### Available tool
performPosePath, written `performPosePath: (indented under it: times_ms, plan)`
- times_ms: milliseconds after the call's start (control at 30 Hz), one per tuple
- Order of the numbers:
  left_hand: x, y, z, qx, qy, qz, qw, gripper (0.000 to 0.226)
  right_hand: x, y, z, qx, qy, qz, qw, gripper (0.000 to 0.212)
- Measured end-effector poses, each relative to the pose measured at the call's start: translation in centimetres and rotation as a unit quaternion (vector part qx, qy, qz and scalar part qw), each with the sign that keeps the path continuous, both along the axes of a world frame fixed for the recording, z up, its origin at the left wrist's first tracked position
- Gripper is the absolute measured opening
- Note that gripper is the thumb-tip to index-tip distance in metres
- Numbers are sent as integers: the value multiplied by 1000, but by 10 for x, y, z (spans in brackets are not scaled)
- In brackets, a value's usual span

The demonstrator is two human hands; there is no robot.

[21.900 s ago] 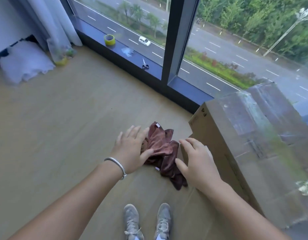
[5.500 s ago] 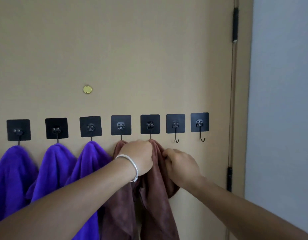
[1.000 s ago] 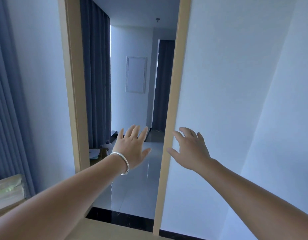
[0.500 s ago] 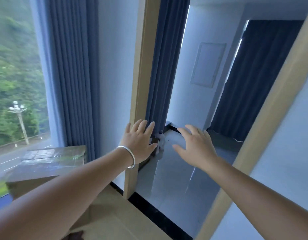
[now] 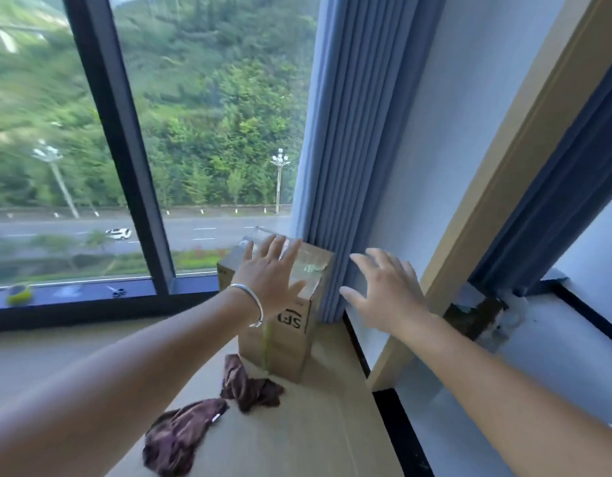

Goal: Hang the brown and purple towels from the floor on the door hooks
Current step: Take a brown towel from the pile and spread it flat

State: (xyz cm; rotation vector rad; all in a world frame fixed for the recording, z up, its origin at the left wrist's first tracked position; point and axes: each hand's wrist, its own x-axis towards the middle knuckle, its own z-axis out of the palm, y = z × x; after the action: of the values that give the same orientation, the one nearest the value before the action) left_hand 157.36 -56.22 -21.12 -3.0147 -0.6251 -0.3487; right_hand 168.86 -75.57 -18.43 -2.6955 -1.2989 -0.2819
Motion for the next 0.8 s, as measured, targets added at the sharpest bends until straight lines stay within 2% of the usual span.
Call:
performPosePath:
  times_ms: [367,800]
  plan:
    - [-22,25,-74,-63,86,227,968,76,58,89,-93,-67,91,203,973,62]
    - [-89,94,-229,-196,155,373,894,76,20,218,-237,-207,134,319,915,63]
